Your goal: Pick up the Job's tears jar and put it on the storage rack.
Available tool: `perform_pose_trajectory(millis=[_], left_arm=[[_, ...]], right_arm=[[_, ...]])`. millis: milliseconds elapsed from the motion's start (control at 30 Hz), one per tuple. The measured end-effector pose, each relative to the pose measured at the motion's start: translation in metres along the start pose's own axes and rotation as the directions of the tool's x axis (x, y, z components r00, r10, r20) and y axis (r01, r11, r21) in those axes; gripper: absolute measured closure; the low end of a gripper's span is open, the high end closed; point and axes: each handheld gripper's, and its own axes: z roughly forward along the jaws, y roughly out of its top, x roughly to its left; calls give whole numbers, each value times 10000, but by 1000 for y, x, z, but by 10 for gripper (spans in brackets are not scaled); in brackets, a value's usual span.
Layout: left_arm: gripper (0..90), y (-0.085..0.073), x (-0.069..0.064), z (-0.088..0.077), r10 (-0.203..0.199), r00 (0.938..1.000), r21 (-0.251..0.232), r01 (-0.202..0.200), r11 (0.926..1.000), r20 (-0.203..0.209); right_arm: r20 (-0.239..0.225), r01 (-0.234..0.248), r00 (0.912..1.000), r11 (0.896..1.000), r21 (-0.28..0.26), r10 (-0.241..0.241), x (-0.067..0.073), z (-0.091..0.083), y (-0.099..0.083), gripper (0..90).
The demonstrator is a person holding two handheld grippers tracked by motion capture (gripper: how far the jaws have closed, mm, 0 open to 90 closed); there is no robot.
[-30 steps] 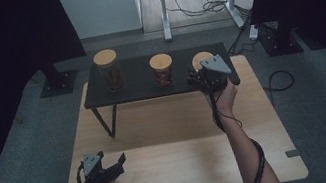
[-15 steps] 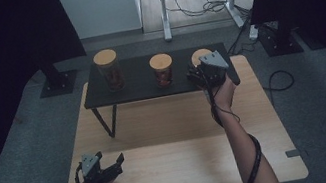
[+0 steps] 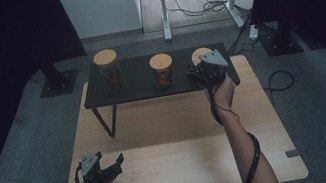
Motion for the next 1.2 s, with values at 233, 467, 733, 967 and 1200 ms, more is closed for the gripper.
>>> perform_pose_trajectory(millis=[233,467,733,967,1200], left_arm=[[93,0,0,0,14,10000,10,-14,10000,-22],[92,0,0,1,23,10000,40,-23,10000,-31],[92,0,-1,1,23,10000,34,-23,10000,-30],[92,0,-1,1,17,10000,37,-17,10000,-34],[92,0,-1,1,18,10000,26,-18,10000,-44]], right_arm=[[-37,95,9999,9997,205,-94,0,4,5,250],[-12,123,9999,9989,442,-123,2,9,8,247],[-10,37,10000,9980,626,-36,0,9,12,242],[-1,31,10000,9981,610,-31,0,9,12,240],[-64,149,9999,9981,595,-145,-1,7,11,177]])
